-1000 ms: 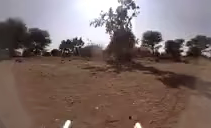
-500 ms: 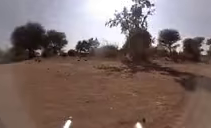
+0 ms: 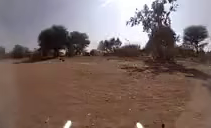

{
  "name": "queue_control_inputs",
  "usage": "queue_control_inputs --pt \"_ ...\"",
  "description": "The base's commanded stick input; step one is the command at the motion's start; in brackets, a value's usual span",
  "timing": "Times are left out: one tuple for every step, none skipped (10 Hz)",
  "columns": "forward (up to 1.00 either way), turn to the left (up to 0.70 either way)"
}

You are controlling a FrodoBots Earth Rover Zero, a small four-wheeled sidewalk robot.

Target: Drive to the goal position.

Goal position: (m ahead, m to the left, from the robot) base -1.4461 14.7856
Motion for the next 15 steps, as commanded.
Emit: queue_control_inputs --pt "0.00 0.70" --pt "0.00 0.70" --pt "0.00 0.70" --pt "0.00 0.70" --pt "0.00 0.70" --pt "0.00 0.70" --pt "0.00 0.70" --pt "0.00 0.70" --pt "0.00 0.70" --pt "0.00 0.70" --pt "0.00 0.70" --pt "0.00 0.70" --pt "0.00 0.70" --pt "0.00 0.70" --pt "0.00 0.70"
